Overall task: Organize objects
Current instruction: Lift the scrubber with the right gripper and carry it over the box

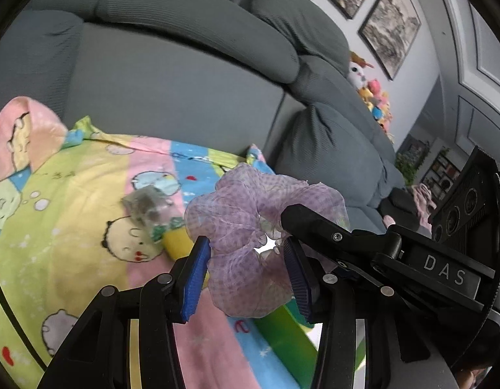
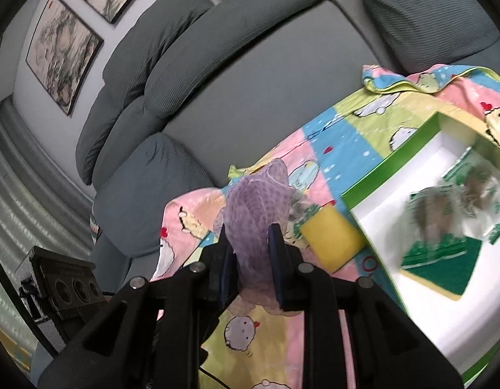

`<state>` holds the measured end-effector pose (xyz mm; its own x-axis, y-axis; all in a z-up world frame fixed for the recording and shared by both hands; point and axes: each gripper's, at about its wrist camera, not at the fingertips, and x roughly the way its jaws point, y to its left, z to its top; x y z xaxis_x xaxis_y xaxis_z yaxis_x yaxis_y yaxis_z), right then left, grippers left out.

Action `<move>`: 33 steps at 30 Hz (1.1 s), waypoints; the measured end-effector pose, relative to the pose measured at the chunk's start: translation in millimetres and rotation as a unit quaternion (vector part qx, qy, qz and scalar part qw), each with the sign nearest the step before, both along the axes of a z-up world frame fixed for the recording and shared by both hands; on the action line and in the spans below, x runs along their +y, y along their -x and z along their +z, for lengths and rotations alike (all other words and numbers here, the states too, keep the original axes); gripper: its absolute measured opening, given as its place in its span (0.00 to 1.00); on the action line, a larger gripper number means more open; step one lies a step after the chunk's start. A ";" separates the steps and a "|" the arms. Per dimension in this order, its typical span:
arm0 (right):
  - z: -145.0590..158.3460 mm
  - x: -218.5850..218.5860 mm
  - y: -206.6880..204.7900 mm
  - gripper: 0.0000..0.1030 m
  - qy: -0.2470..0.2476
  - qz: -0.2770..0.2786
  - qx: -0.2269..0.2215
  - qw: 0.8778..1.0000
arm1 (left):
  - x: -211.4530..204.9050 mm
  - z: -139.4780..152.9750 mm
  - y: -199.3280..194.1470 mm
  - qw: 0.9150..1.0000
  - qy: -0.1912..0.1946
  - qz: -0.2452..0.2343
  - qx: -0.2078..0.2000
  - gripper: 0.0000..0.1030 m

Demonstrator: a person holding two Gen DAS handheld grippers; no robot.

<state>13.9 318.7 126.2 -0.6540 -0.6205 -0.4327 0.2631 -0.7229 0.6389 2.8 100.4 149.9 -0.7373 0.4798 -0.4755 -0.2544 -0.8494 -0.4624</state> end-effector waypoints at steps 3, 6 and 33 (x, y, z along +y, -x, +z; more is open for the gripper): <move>-1.5 14.5 0.1 0.22 0.007 -0.016 -0.002 1.000 | 13.3 0.1 2.9 1.000 0.003 -0.013 -0.002 0.47; -4.5 25.7 0.0 0.22 0.016 -0.028 -0.005 0.999 | 26.8 0.2 6.7 1.000 0.014 -0.023 -0.006 0.47; -45.7 117.0 14.5 0.22 0.057 -0.162 -0.078 0.982 | 124.2 -25.1 47.3 0.983 0.076 -0.151 -0.067 0.47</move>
